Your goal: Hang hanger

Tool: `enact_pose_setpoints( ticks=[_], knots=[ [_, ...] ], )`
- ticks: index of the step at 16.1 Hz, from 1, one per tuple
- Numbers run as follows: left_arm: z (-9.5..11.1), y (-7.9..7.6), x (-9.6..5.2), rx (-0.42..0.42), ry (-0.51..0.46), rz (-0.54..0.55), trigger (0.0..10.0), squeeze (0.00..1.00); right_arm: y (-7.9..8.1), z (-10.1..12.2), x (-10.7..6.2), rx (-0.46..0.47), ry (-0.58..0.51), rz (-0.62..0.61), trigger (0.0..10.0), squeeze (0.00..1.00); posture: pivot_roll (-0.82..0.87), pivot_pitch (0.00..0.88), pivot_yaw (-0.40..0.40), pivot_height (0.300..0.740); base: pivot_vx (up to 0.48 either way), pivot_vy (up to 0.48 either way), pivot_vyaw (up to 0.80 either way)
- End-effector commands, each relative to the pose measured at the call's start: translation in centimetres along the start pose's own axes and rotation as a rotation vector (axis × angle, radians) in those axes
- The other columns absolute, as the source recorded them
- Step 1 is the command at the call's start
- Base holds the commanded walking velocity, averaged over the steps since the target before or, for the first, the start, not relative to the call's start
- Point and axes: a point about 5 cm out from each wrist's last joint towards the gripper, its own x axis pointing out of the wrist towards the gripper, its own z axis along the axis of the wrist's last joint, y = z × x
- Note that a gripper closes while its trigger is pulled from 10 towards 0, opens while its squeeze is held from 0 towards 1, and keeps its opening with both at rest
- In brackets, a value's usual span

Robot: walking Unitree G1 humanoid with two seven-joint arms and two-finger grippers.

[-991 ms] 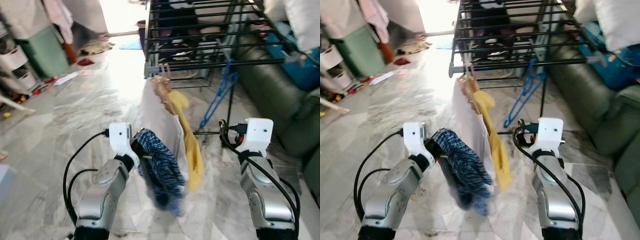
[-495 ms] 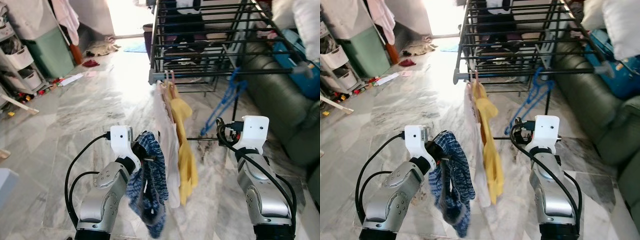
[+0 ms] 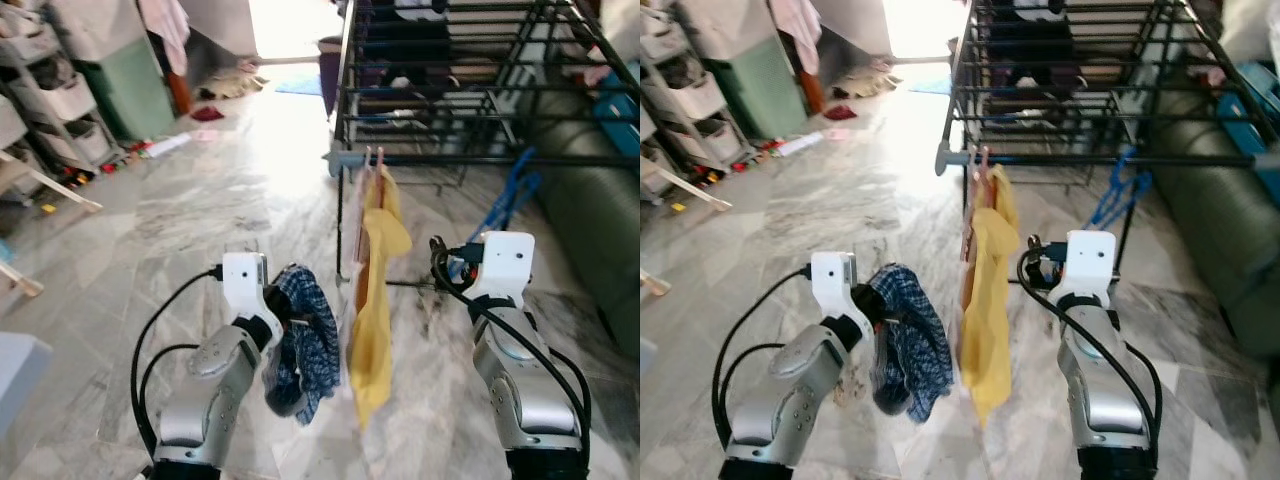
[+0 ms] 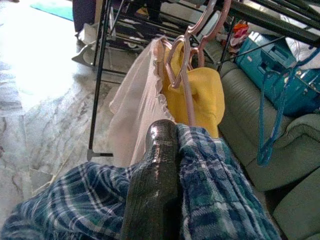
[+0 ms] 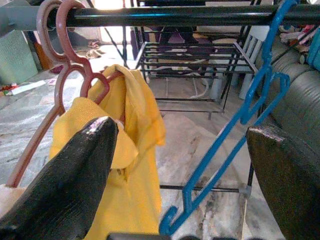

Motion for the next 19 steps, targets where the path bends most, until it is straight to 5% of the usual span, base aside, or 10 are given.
enact_pose_setpoints(
  ticks=[1,11,15,19],
  knots=[
    [0.3,0.0,-0.2,0.004,-0.012,-0.003,10.0,0.00,0.3,0.0,0.1,0.000,0.001,0.003,10.0,0.00,-0.15,0.036,0.063,0.740,0.292,0.000,0.00],
    [-0.8,0.0,-0.8,0.016,0.047,-0.019,10.0,0.00,-1.0,-0.7,0.6,-0.042,0.038,-0.098,10.0,0.00,-0.15,0.053,0.065,0.740,0.028,0.000,0.00],
    [-1.6,-1.8,-2.1,-0.005,0.122,-0.267,10.0,0.00,-2.2,-0.8,1.2,-0.072,0.056,-0.172,10.0,0.00,-0.14,0.076,0.064,0.740,0.000,0.000,0.00],
    [-1.4,-1.5,-2.9,0.029,0.151,-0.305,10.0,0.00,-1.8,-1.1,2.9,-0.053,0.092,-0.181,10.0,0.00,-0.12,0.123,0.066,0.740,0.000,0.000,0.00]
  ],
)
